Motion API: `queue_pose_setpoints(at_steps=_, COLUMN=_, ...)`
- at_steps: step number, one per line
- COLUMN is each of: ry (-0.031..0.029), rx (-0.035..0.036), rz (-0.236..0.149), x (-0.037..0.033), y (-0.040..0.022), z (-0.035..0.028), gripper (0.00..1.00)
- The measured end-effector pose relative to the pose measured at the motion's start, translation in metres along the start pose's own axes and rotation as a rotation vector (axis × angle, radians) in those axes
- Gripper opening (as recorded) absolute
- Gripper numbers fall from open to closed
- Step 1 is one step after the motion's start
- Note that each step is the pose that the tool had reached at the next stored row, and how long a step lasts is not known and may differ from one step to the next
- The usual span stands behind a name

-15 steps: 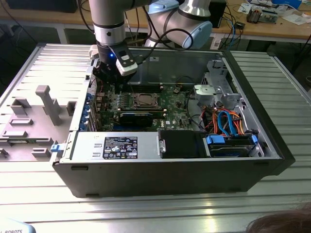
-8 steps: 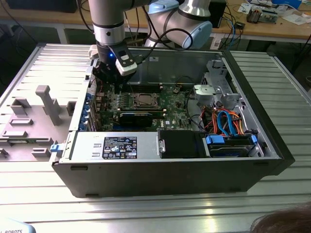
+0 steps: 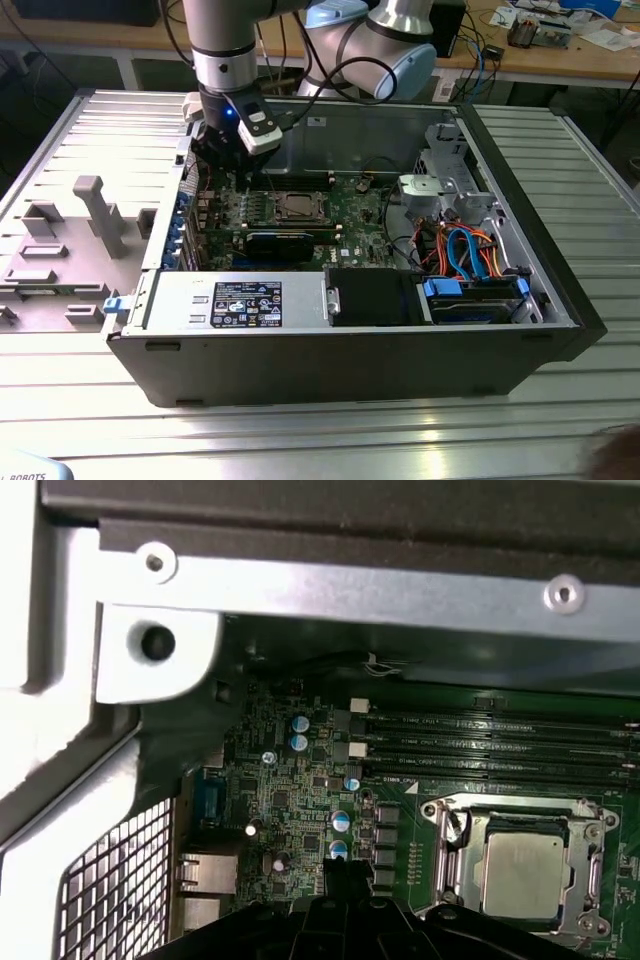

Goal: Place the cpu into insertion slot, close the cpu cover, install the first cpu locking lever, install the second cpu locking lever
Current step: 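Install the first cpu locking lever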

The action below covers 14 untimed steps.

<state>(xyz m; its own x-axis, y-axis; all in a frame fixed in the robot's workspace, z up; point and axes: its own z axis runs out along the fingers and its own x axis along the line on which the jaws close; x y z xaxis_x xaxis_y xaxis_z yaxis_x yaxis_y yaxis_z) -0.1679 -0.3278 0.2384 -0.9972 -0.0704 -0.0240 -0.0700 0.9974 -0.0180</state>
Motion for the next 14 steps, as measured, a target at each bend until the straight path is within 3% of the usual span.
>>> queue_pose_setpoints(at_steps=6, ry=0.0002, rx=-0.0003, rz=0.001, x=-0.0005, y=0.0037, z=0.0, gripper=0.11)
queue_pose_setpoints(at_steps=14, ry=0.0002, rx=-0.0047, rz=0.014, x=-0.0071, y=-0.0025, z=0.003, gripper=0.11)
